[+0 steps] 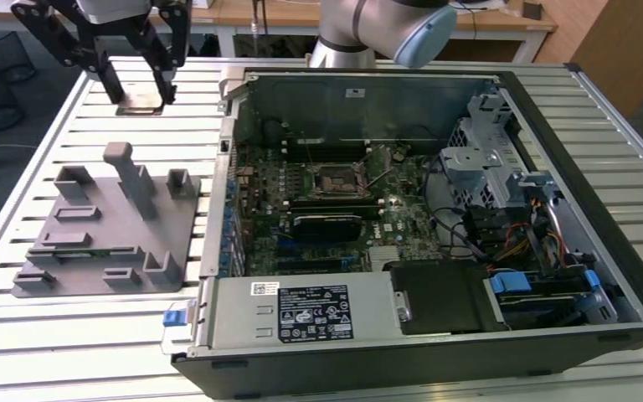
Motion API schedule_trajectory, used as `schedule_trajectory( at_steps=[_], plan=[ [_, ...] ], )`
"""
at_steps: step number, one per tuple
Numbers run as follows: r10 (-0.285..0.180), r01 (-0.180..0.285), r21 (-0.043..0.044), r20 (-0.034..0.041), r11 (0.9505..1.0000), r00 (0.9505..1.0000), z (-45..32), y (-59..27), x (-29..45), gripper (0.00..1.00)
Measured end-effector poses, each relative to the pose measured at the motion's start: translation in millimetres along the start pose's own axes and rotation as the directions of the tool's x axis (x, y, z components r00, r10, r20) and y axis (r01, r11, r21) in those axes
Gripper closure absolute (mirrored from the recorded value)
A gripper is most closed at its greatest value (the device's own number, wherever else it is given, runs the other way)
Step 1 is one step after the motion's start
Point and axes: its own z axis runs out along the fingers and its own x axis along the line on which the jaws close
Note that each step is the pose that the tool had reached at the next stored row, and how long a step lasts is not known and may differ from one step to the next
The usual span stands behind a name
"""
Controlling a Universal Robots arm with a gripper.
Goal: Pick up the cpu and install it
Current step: 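Pick up the cpu and move it towards the insertion slot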
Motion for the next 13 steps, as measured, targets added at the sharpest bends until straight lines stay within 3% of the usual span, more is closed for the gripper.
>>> schedule_trajectory(
  at_steps=[13],
  plan=[
    [0.0,0.0,0.0,0.0001,1.0,1.0,0.4,0.2,-24.0,0.46]
  ],
)
